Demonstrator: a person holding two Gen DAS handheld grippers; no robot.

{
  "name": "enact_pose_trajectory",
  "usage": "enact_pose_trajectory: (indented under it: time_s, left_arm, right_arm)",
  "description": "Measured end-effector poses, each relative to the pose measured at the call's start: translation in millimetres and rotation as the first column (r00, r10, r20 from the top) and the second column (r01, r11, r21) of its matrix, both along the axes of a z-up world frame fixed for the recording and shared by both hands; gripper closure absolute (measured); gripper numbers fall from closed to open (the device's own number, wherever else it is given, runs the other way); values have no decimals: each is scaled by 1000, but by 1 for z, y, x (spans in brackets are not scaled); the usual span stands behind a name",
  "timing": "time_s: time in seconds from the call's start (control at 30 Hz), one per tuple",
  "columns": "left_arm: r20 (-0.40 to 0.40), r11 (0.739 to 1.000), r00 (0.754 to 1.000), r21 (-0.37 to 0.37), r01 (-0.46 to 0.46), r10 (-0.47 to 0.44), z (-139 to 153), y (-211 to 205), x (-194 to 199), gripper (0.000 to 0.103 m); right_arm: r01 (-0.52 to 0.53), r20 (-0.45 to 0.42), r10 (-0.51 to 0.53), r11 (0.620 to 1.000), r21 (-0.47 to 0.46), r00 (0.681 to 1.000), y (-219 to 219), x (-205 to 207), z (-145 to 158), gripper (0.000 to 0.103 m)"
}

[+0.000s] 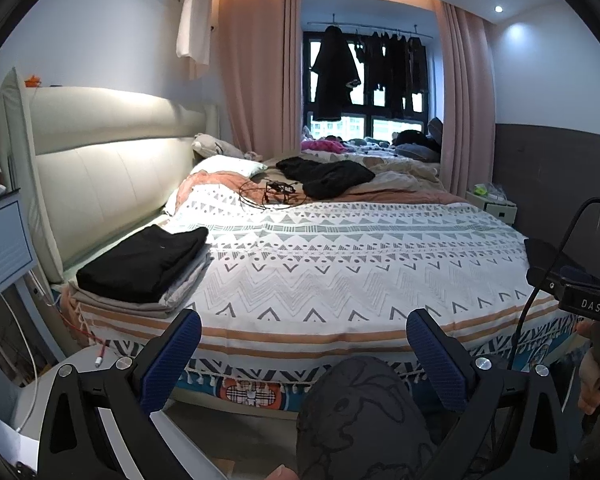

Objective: Fold large clothes

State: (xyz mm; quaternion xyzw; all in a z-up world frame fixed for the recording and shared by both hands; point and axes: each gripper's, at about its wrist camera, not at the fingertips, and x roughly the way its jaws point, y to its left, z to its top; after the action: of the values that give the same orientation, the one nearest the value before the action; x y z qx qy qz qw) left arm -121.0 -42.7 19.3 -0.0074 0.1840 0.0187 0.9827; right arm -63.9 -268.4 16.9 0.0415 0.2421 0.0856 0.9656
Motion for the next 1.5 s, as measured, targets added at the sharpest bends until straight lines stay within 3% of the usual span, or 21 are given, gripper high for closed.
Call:
enact_pose_trajectory:
  time_s: [1.5]
  left_arm:
    - [22, 999, 1000, -35, -14, 15, -2, 17, -7, 0]
  right_arm:
    - [59, 24, -58, 996, -66, 998, 17, -5, 0, 2]
